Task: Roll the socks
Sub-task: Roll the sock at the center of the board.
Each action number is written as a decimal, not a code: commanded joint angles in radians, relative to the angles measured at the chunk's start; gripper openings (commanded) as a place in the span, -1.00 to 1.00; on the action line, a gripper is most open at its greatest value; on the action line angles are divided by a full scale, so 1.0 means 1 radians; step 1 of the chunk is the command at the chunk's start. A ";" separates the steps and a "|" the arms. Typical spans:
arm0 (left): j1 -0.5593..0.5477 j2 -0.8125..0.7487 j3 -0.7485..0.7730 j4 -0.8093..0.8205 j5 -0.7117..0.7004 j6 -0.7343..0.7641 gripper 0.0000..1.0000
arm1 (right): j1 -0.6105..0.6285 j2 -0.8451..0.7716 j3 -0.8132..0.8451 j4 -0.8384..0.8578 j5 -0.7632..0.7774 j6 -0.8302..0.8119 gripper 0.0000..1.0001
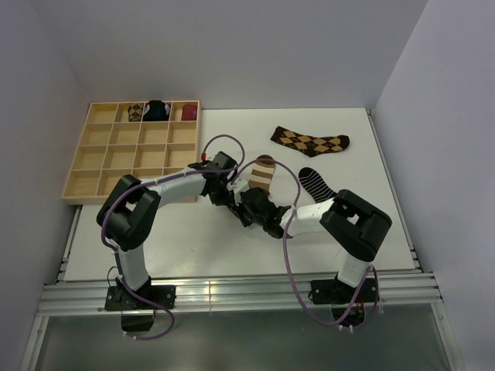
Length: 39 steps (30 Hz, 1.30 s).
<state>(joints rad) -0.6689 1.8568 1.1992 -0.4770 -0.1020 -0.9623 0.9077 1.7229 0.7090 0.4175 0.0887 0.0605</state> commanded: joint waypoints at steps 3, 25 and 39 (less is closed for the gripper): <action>-0.003 -0.028 -0.029 -0.006 -0.001 -0.012 -0.53 | 0.011 0.032 0.024 -0.032 0.029 0.018 -1.00; 0.081 -0.375 -0.296 0.261 -0.007 -0.202 0.37 | -0.271 0.012 0.018 -0.062 -0.516 0.271 -1.00; 0.040 -0.306 -0.290 0.342 0.038 -0.193 0.31 | -0.480 0.236 0.003 0.196 -0.932 0.650 -1.00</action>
<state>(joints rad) -0.6144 1.5196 0.8921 -0.1802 -0.0822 -1.1496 0.4412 1.9076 0.7246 0.5667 -0.7635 0.6193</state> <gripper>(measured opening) 0.659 0.055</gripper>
